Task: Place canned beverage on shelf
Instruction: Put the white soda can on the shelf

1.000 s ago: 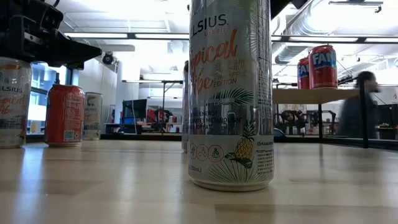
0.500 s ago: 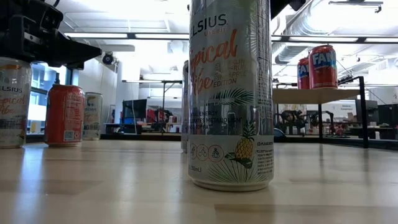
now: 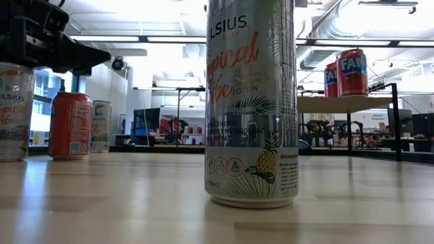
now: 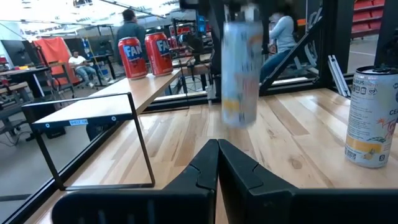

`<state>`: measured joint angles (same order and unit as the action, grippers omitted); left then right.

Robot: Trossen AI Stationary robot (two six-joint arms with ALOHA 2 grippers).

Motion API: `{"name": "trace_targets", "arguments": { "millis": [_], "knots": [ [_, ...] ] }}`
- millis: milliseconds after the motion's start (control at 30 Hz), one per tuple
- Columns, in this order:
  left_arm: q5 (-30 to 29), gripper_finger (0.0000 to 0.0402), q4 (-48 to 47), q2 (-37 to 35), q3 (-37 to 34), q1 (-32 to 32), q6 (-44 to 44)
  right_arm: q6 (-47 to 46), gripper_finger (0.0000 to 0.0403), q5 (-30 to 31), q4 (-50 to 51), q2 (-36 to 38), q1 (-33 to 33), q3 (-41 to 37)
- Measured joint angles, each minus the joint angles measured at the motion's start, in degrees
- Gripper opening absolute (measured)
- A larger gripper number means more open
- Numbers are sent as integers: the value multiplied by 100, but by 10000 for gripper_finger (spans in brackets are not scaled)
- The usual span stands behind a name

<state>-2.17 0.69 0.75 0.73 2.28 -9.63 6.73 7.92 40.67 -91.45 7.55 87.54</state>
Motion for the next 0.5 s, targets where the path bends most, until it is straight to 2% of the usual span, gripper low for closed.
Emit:
{"name": "trace_targets", "arguments": {
  "millis": [167, 267, 367, 500],
  "knots": [
    [-2, 3, -1, -2, 0, 0, 0, 679, 243, -158, 1812, 52, -134, 1402],
    [-1, 3, -1, -2, 0, 0, 2, 1112, 243, -590, 2288, 113, -348, 1963],
    [-1, 3, -1, -1, -1, -1, 0, 1547, 243, -1190, 2362, 403, -758, 2152],
    [-2, 3, 0, 0, 0, -2, 2, 2185, 243, -1728, 2381, 951, -1689, 1912]
  ]
}}
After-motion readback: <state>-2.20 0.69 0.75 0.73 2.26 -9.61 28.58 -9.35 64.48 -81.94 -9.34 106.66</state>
